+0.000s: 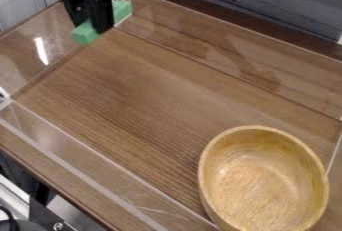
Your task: Put the green block in the brown bowl
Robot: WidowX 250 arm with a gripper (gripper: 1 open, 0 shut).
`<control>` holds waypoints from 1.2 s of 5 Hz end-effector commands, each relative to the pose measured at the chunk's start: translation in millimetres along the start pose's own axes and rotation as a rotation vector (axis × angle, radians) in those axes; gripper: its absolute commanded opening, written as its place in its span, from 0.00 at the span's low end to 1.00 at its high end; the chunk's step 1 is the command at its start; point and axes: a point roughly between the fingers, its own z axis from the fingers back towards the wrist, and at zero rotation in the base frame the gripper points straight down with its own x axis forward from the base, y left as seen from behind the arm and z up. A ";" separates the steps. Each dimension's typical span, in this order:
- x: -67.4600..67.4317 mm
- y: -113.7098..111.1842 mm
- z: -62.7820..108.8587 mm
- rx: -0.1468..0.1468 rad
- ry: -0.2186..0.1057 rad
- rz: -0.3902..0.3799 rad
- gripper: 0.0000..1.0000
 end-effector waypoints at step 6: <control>32.2 58.5 1.9 0.055 -0.070 0.078 0.00</control>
